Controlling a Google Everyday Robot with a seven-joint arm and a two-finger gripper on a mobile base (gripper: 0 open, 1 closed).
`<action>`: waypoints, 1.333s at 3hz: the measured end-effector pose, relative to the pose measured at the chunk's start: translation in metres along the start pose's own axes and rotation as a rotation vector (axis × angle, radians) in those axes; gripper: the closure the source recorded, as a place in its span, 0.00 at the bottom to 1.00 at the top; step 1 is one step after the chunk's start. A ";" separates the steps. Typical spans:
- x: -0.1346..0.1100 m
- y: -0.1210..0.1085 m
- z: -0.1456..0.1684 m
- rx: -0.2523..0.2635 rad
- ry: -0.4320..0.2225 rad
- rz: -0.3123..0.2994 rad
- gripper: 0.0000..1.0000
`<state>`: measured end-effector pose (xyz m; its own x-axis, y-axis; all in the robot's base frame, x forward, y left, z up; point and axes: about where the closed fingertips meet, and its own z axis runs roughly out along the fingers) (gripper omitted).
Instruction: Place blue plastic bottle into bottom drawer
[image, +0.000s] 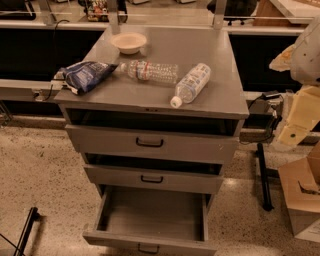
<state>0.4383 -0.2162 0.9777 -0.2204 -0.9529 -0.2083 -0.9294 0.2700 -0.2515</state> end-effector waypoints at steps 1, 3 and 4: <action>0.000 0.000 0.000 0.000 0.000 0.000 0.00; -0.041 0.045 0.017 -0.188 -0.020 -0.394 0.00; -0.045 0.044 0.016 -0.175 -0.036 -0.508 0.00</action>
Offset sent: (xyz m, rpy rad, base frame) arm -0.0208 0.0673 -0.0603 -0.2114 0.3036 0.7532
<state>0.4122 -0.1594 0.9609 0.2778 -0.9512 -0.1346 -0.9523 -0.2542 -0.1689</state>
